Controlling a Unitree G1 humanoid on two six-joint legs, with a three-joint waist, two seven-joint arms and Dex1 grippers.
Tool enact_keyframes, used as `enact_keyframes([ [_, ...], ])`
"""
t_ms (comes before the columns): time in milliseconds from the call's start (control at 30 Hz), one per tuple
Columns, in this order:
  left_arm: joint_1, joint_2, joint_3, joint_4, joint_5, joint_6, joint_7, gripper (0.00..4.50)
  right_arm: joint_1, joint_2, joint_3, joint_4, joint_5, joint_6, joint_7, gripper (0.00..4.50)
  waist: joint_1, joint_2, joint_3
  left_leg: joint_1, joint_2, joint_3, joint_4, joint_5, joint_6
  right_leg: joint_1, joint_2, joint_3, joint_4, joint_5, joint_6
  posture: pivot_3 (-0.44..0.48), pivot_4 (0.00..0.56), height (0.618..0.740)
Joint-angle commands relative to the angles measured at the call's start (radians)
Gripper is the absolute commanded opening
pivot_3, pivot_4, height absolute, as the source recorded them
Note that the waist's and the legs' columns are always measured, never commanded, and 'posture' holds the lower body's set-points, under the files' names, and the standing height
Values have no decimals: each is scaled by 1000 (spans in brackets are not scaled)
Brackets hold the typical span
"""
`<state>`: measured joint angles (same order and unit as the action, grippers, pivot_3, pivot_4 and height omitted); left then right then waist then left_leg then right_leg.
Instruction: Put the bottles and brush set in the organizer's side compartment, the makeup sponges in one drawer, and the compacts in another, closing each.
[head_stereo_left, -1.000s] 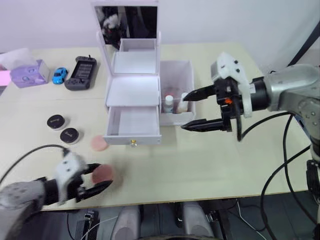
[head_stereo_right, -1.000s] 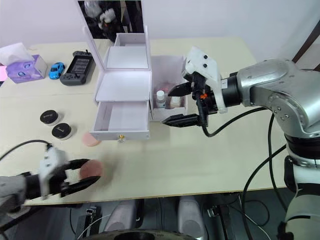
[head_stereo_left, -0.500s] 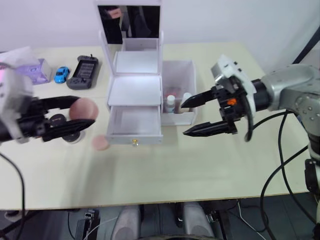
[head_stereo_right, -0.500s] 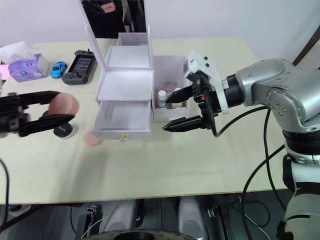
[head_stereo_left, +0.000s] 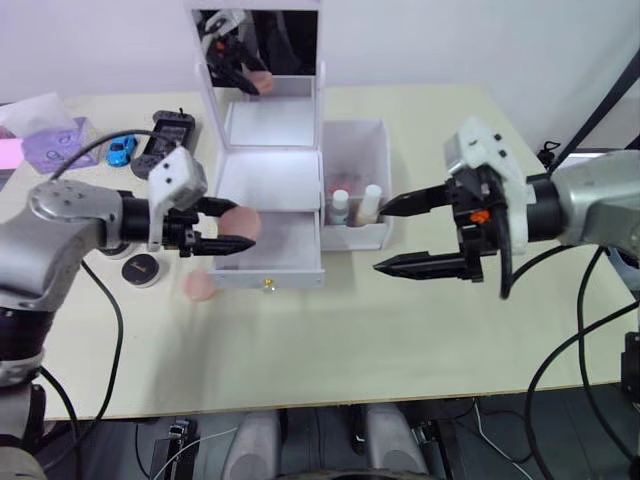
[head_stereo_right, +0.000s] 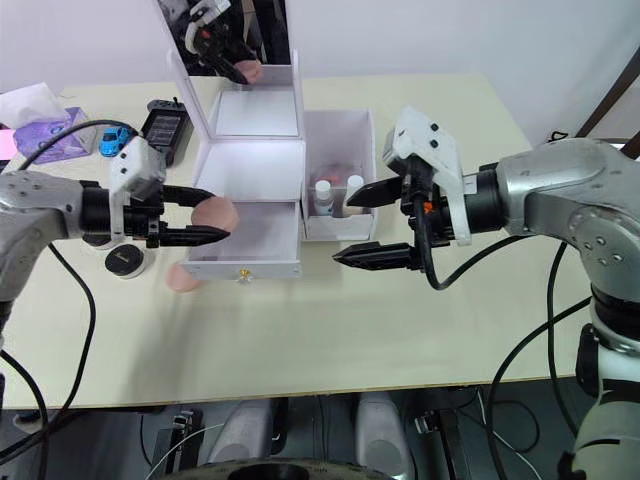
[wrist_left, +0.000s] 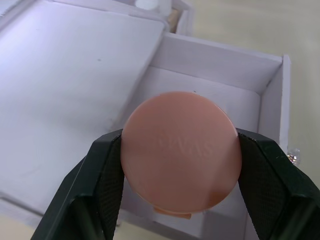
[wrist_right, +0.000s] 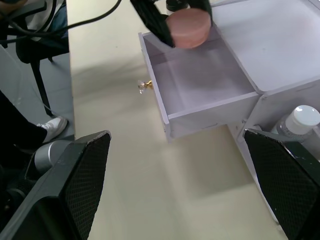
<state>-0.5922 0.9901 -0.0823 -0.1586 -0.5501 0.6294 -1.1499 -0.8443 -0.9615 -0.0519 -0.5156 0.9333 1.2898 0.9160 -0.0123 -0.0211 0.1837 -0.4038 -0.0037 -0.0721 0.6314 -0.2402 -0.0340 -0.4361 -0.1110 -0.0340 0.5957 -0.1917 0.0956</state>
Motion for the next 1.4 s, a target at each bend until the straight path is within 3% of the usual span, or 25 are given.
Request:
enact_keyframes([
  [33, -7, 1, 9, -17, 16, -11, -30, 2661, -1, -17, -38, -23, 20, 1, -27, 4500, 0, 0, 0, 0, 0, 0, 0, 0, 0, 0, 0, 0, 0, 0, 0, 0, 150, 740],
  [200, -7, -21, 23, -8, 23, 0, -23, 2661, 6, -23, -30, -17, 17, -12, -45, 4500, 0, 0, 0, 0, 0, 0, 0, 0, 0, 0, 0, 0, 0, 0, 0, 0, 150, 740],
  [300, -11, -30, 34, -13, 6, 23, -28, 4186, 4, -26, -23, -10, 9, -24, -46, 4500, 0, 0, 0, 0, 0, 0, 0, 0, 0, 0, 0, 0, 0, 0, 0, 0, 150, 740],
  [333, -12, -31, 38, -16, 1, 30, -31, 4425, 4, -27, -21, -8, 8, -28, -45, 4500, 0, 0, 0, 0, 0, 0, 1, 0, 0, 1, 0, 0, 0, 0, 0, 0, 150, 740],
  [500, -19, -23, 108, -12, -52, 63, -35, 4425, 1, -41, -8, 10, -8, -60, -24, 4500, -1, 0, 0, 0, 0, 0, 1, 0, 0, 1, 0, 0, 1, 0, 0, 0, 150, 740],
  [667, 5, -19, 298, 35, -138, 93, 1, 4425, 40, -64, -3, 43, -102, -209, 24, 4500, -2, 0, 0, 1, 0, 0, 1, 0, 0, 1, 0, 0, 1, 0, 0, 0, 150, 740],
  [767, 119, 27, 414, 62, -95, 22, -13, 4425, 114, -101, -23, 122, -177, -307, 67, 4500, -5, 0, 0, 3, 0, 0, 0, 0, 0, 3, 0, 0, 0, -2, 4, 0, 150, 740],
  [933, 446, 87, 681, 208, 14, -148, -73, 4425, 284, -124, -105, 326, -310, -547, 131, 4500, -7, 0, 0, 10, 0, 4, -2, 0, 1, 6, -1, 3, 0, -3, 4, 0, 150, 740],
  [1033, 597, 78, 824, 269, 23, -190, -93, 4425, 384, -138, -152, 423, -361, -649, 174, 4500, -3, 0, 0, 11, 1, 6, -2, 0, 1, 7, -1, 3, 0, -3, 4, 0, 150, 740],
  [1233, 814, 15, 938, 367, 80, -306, -84, 4425, 603, -161, -278, 570, -454, -815, 219, 4500, 4, 1, -1, 12, 1, 9, -1, -1, 0, 9, -5, 3, -1, -3, 4, 0, 150, 740],
  [1400, 832, -25, 925, 349, 68, -329, -61, 4425, 604, -140, -287, 570, -449, -833, 213, 4500, -1, 0, 0, 13, 3, 12, 0, -1, 0, 8, -6, 3, -1, -3, 4, 0, 150, 740],
])
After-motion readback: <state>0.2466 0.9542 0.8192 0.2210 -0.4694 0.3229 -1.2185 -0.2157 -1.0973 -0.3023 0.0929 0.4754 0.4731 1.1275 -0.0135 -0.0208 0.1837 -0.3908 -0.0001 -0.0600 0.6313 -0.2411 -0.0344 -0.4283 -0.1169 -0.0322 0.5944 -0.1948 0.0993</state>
